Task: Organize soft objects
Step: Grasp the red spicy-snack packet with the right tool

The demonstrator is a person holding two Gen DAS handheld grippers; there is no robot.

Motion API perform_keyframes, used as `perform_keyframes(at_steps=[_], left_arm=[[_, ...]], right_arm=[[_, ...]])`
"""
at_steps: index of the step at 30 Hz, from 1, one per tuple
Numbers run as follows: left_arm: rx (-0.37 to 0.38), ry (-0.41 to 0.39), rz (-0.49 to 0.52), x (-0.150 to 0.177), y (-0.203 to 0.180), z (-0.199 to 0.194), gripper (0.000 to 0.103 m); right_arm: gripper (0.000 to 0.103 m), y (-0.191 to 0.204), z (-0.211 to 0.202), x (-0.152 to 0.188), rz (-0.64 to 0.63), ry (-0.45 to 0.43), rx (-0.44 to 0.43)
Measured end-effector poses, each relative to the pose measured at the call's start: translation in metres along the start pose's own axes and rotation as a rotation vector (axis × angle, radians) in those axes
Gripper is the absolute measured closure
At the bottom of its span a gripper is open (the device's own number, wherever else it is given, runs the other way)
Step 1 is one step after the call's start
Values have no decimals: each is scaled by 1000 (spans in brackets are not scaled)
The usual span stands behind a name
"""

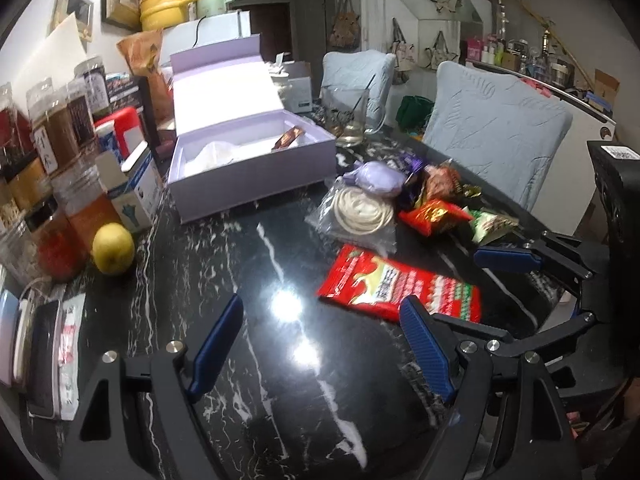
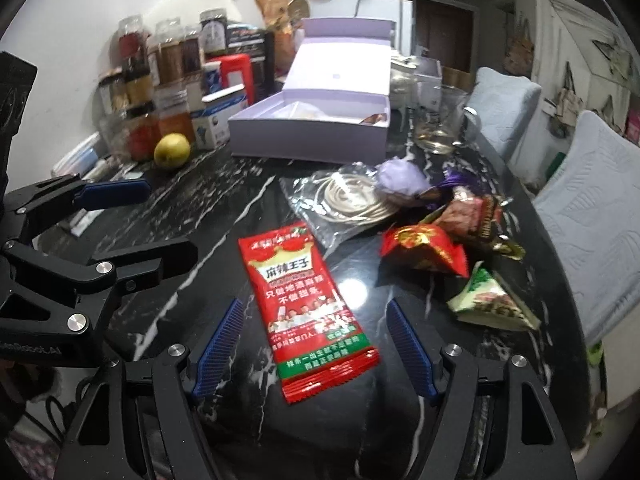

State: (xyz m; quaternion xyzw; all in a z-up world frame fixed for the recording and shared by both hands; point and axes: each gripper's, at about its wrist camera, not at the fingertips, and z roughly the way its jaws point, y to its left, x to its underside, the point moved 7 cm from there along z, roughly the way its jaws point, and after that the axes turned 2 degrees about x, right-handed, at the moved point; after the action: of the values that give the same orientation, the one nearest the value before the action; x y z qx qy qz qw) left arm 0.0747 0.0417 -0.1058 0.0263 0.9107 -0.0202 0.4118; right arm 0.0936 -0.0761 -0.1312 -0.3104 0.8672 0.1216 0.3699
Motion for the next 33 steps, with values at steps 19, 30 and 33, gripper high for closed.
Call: perform_keyframes(at_steps=[19, 30, 33], left_arm=[[-28, 26, -40, 19, 30, 11, 22], [-11, 26, -35, 22, 31, 8, 22], [-1, 26, -33, 22, 28, 7, 22]], right_arm=[[35, 16, 47, -3, -85, 15, -57], [58, 23, 32, 2, -124, 19, -39], [58, 20, 25, 3, -105, 5, -39]])
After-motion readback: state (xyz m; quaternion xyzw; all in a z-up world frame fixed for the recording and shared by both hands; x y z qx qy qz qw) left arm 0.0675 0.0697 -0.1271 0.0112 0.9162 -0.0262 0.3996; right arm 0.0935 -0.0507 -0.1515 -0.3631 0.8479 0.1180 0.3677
